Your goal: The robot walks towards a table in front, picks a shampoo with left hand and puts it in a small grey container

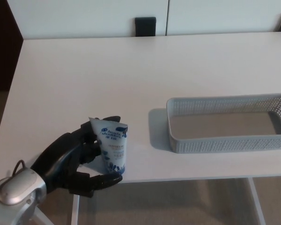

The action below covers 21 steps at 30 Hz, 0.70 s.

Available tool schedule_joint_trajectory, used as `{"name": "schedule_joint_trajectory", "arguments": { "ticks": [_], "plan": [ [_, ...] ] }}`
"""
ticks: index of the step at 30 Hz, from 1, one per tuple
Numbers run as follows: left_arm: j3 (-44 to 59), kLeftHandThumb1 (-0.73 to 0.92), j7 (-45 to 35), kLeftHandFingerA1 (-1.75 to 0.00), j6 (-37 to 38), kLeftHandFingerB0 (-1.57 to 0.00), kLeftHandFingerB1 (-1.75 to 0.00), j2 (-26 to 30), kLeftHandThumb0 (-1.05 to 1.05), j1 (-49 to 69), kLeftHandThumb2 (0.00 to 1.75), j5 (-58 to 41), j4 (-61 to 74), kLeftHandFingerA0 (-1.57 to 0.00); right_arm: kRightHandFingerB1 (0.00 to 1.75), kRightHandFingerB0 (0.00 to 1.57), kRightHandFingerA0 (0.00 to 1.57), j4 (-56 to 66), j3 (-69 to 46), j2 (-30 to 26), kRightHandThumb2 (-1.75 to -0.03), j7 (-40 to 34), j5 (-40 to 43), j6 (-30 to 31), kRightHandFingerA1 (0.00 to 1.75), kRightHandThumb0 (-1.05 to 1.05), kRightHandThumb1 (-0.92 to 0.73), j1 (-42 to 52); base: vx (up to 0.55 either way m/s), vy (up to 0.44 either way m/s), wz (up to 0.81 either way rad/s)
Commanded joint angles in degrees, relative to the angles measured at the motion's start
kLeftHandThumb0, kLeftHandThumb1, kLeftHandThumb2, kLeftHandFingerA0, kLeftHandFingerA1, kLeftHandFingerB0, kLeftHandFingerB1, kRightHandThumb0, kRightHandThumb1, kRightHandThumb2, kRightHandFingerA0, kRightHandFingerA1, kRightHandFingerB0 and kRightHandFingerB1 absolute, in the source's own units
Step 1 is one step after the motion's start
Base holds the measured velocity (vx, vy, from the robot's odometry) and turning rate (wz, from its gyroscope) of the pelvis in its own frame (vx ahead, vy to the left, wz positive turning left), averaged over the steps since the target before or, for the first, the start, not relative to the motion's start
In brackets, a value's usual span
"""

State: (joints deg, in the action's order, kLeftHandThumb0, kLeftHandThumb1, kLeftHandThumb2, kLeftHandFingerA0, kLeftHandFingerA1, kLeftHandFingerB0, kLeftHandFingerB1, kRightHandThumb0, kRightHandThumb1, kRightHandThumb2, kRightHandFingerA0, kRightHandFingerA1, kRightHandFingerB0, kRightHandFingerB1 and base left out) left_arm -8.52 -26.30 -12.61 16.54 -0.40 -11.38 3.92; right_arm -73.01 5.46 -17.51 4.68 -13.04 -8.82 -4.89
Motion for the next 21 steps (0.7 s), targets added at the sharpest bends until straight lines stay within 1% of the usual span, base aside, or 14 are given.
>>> {"name": "schedule_joint_trajectory", "arguments": {
  "ticks": [1, 6, 9, 12, 13, 14, 19, 20, 21],
  "plan": [
    [-0.81, 0.39, -0.22, -0.28, 0.31, -0.03, -0.18, -0.08, -0.34, -0.18, 0.66, 1.86, -1.2, -0.02, 0.4, 0.57, 0.68, -0.02, -0.3, -0.05, -0.6, 0.24, 0.31, 0.43, 0.44, -0.27, -0.69, -0.15, 0.0, 0.0, 0.0],
    [-1.02, 0.39, 0.1, -0.28, -0.32, -0.03, -0.18, -0.54, -0.34, -0.18, 0.66, 2.18, -1.47, -0.02, 0.4, 0.57, 0.71, -0.07, -0.2, -0.01, -0.6, 0.14, 0.22, 0.43, 0.45, -0.28, -0.67, -0.28, 0.0, 0.0, 0.0],
    [-0.9, 0.39, 0.32, -0.29, -0.73, -0.03, -0.17, -1.04, -0.34, -0.7, 0.64, 2.27, -2.02, -0.03, 0.4, 0.56, 0.67, -0.09, -0.22, -0.07, -0.6, 0.28, 0.24, 0.34, 0.44, -0.28, -0.68, -0.4, 0.0, 0.0, 0.0],
    [-1.11, 0.39, 0.52, -0.29, -0.36, -0.03, -0.17, -1.28, -0.34, -1.15, 0.64, 2.92, -2.71, -0.03, 0.4, 0.56, 0.67, -0.06, -0.35, -0.13, -0.6, 0.43, 0.38, 0.23, 0.44, -0.28, -0.68, -0.36, 0.0, 0.0, 0.0],
    [-2.17, 0.35, 2.57, -0.48, 1.51, 0.0, -0.48, -1.93, -0.25, -1.89, 0.87, 5.6, -4.53, -0.04, 0.4, 0.57, 0.68, -0.13, -0.34, -0.04, -0.61, 0.33, 0.36, 0.15, 0.44, -0.27, -0.69, -0.27, 0.0, 0.0, 0.0],
    [-2.87, 0.43, 4.25, -0.5, 2.44, -0.07, -0.25, -2.4, -0.41, -2.18, 0.64, 7.48, -5.47, -0.44, 0.4, 0.56, 0.68, -0.12, -0.33, 0.06, -0.6, 0.33, 0.37, 0.06, 0.45, -0.27, -0.68, -0.09, 0.0, 0.0, 0.0],
    [-3.26, 0.43, 5.67, -0.5, 3.26, -0.07, -0.25, -2.89, -0.41, -2.22, 0.64, 8.89, -6.22, -0.44, 0.4, 0.56, 0.68, -0.06, -0.33, 0.15, -0.6, 0.39, 0.39, -0.02, 0.45, -0.27, -0.68, 0.11, 0.0, 0.0, 0.0],
    [-3.98, 0.82, 9.33, -0.79, 2.53, -0.5, -0.37, -4.11, -0.17, -2.85, 0.65, 11.44, -7.37, -1.12, 0.4, 0.57, 0.69, -0.01, -0.2, 0.42, -0.6, 0.29, 0.29, 0.04, 0.45, -0.3, -0.66, 0.04, 0.0, 0.0, 0.0],
    [-5.05, 0.82, 14.82, -0.79, 1.4, -0.5, -0.37, -5.97, -0.17, -3.8, 0.65, 15.3, -9.09, -1.12, 0.4, 0.57, 0.69, 0.07, -0.01, 0.84, -0.6, 0.13, 0.15, 0.14, 0.45, -0.3, -0.66, -0.05, 0.0, 0.0, 0.0]
  ]
}}
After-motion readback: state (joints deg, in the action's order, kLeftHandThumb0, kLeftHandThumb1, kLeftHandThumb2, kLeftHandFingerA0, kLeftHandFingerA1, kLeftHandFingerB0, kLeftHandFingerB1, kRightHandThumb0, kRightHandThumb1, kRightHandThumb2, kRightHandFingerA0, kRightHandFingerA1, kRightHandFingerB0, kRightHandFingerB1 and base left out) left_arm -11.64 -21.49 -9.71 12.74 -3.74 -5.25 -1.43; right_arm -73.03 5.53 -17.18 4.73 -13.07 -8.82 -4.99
